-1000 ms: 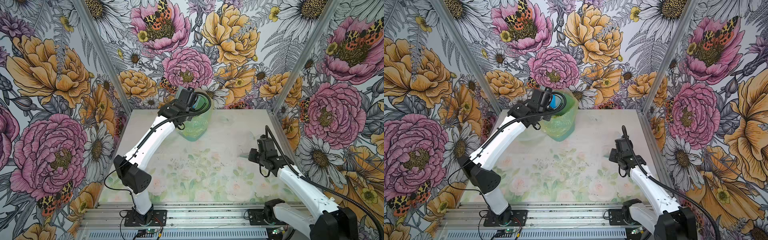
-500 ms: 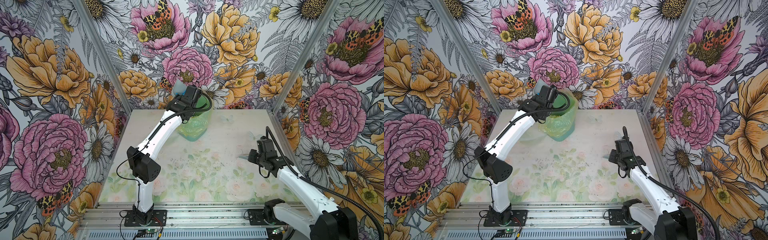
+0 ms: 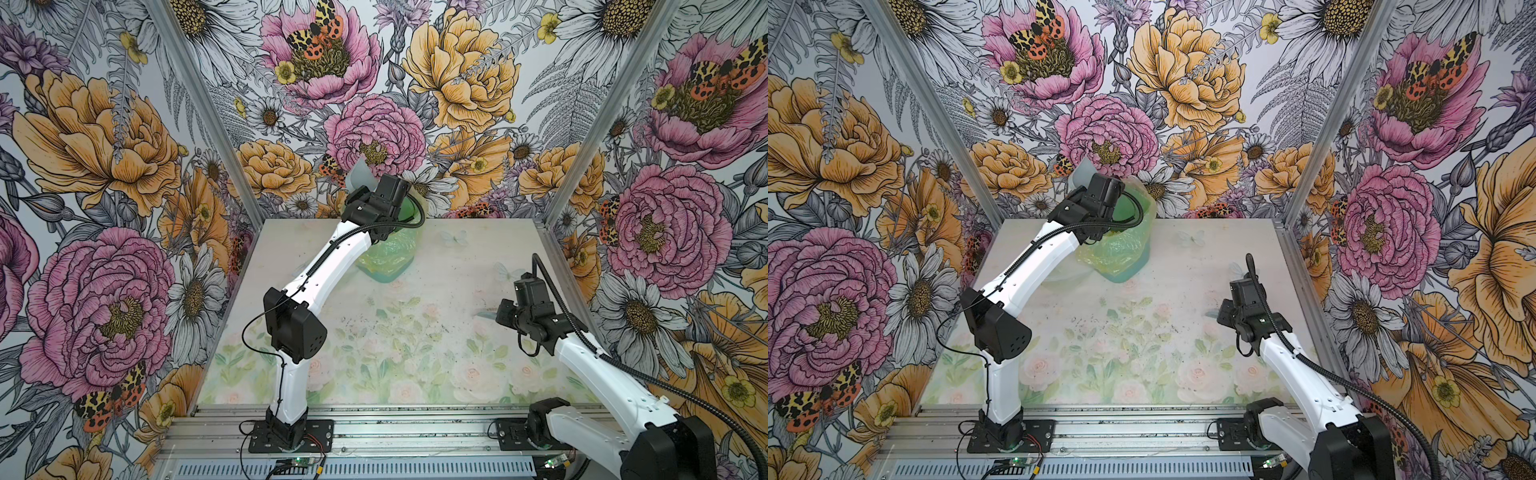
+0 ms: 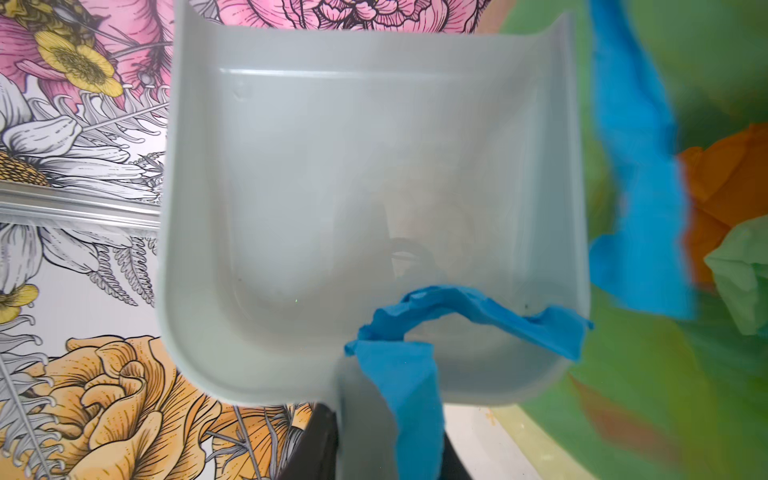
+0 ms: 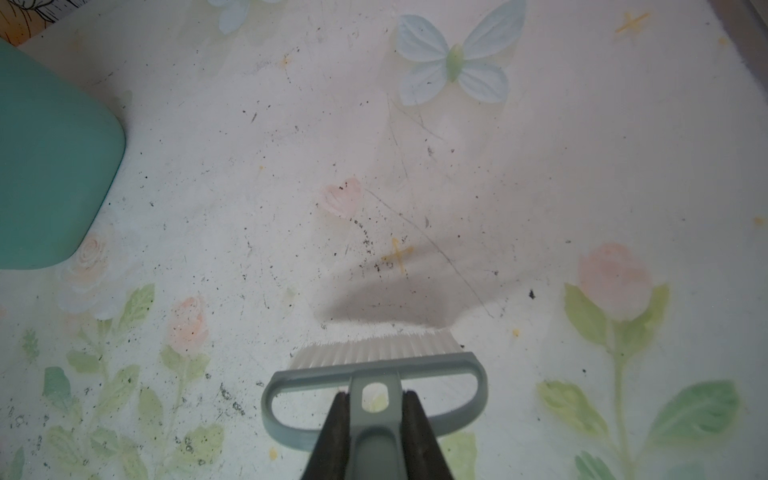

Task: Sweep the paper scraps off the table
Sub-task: 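Tip the dustpan over the bin with the left gripper to empty it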

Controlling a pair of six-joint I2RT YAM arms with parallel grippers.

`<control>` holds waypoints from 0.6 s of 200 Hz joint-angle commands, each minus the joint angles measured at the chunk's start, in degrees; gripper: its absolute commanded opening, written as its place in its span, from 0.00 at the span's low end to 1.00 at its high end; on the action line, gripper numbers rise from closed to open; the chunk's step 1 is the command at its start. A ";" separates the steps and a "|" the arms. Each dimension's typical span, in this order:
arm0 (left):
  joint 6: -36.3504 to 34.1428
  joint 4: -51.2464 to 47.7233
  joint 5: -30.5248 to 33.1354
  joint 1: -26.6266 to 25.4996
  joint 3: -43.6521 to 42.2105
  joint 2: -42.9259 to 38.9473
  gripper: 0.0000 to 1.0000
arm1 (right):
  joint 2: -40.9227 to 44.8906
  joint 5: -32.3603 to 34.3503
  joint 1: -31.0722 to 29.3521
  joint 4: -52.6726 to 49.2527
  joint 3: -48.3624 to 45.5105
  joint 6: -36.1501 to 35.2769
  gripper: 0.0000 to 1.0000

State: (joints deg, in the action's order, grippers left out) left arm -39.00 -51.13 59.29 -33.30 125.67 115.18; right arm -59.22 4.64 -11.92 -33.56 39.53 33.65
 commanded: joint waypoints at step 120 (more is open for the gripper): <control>-34.29 47.48 6.71 -3.04 -23.34 -10.30 0.22 | 2.96 -0.10 0.16 1.13 -1.67 0.80 0.00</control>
State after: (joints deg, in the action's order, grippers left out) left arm -59.83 -25.06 63.94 -35.64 107.18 108.03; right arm -57.43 4.62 -11.92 -33.56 38.44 33.67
